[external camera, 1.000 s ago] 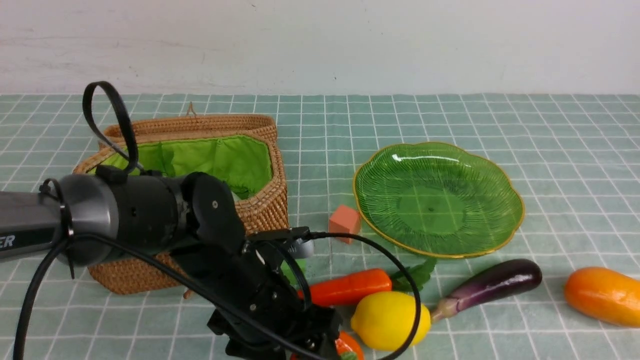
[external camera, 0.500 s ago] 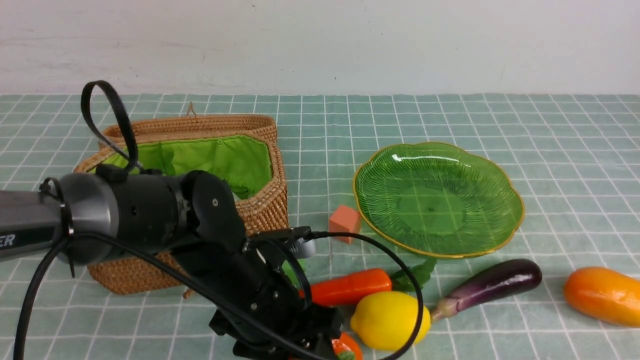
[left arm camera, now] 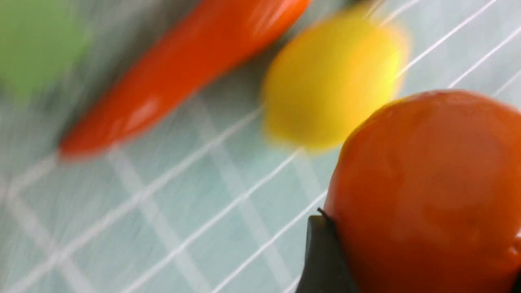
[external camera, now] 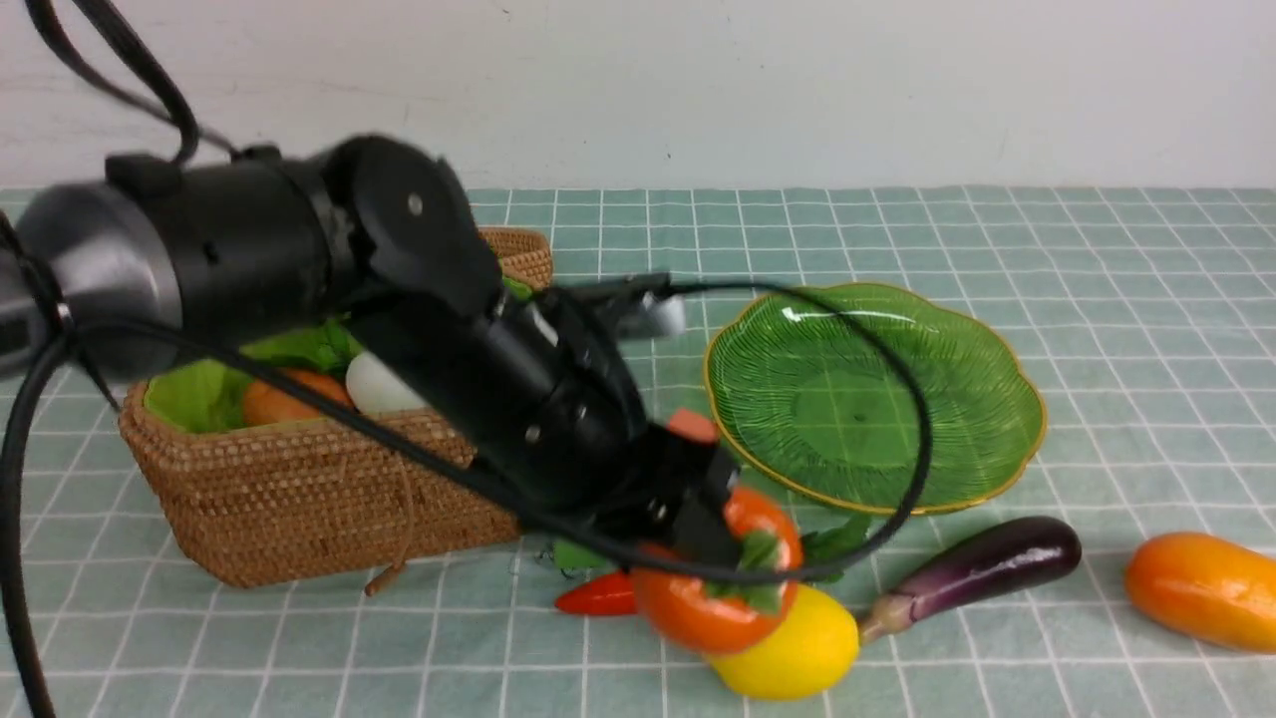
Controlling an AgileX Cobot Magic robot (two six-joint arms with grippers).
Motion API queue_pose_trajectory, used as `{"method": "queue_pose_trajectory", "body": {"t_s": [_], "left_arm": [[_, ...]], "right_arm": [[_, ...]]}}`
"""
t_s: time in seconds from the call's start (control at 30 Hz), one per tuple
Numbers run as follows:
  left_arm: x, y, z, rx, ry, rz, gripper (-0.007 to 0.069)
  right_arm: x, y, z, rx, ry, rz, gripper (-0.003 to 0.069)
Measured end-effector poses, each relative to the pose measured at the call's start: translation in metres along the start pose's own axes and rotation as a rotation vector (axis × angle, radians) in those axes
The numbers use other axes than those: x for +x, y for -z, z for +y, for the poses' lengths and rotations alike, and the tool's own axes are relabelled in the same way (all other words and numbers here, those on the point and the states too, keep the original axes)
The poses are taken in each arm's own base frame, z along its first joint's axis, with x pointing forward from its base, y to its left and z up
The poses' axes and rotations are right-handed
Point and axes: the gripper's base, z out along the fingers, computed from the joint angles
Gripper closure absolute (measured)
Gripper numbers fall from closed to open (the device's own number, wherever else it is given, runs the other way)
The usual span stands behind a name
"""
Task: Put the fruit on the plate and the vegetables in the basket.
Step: Grab a tomato with your left arm and place it on the plate on the right.
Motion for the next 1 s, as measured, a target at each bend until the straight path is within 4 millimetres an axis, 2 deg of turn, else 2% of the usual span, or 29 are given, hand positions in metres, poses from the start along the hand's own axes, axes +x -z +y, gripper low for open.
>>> {"method": "queue_pose_trajectory", "body": {"t_s": [0.03, 0.07, 0.1, 0.17, 0.23, 0.3, 0.33, 0.37, 0.53, 0.63, 0.67, 0.77, 0.8, 0.83, 1.0], "left_arm": [[-0.011, 0.004, -0.005, 0.017, -0.010, -0.033, 0.0180], [-0.011, 0.004, -0.006, 0.019, -0.009, -0.033, 0.0180], [-0.033, 0.005, -0.012, 0.044, -0.019, -0.083, 0.0180], [-0.055, -0.004, -0.014, 0.067, -0.003, -0.121, 0.0180], [-0.068, -0.014, -0.011, 0.077, 0.019, -0.140, 0.0180], [-0.091, -0.044, -0.001, 0.085, 0.086, -0.171, 0.0180], [-0.093, -0.046, 0.000, 0.085, 0.092, -0.173, 0.0180], [-0.103, -0.066, 0.010, 0.079, 0.147, -0.184, 0.0180], [-0.117, -0.098, 0.027, 0.052, 0.253, -0.187, 0.0180], [-0.118, -0.106, 0.032, 0.045, 0.310, -0.185, 0.0165], [-0.118, -0.107, 0.032, 0.044, 0.313, -0.184, 0.0161], [-0.118, -0.110, 0.034, 0.038, 0.341, -0.174, 0.0027], [-0.117, -0.110, 0.034, 0.038, 0.341, -0.174, 0.0020], [-0.117, -0.110, 0.035, 0.038, 0.345, -0.168, -0.0018], [-0.115, -0.103, 0.031, 0.032, 0.327, -0.147, -0.0044]], "right_arm": [[0.000, 0.000, 0.000, 0.000, 0.000, 0.000, 0.0418], [0.000, 0.000, 0.000, 0.000, 0.000, 0.000, 0.0418], [0.000, 0.000, 0.000, 0.000, 0.000, 0.000, 0.0418], [0.000, 0.000, 0.000, 0.000, 0.000, 0.000, 0.0418], [0.000, 0.000, 0.000, 0.000, 0.000, 0.000, 0.0418], [0.000, 0.000, 0.000, 0.000, 0.000, 0.000, 0.0418], [0.000, 0.000, 0.000, 0.000, 0.000, 0.000, 0.0418], [0.000, 0.000, 0.000, 0.000, 0.000, 0.000, 0.0418], [0.000, 0.000, 0.000, 0.000, 0.000, 0.000, 0.0418], [0.000, 0.000, 0.000, 0.000, 0.000, 0.000, 0.0418], [0.000, 0.000, 0.000, 0.000, 0.000, 0.000, 0.0418], [0.000, 0.000, 0.000, 0.000, 0.000, 0.000, 0.0418], [0.000, 0.000, 0.000, 0.000, 0.000, 0.000, 0.0418], [0.000, 0.000, 0.000, 0.000, 0.000, 0.000, 0.0418], [0.000, 0.000, 0.000, 0.000, 0.000, 0.000, 0.0418]]}}
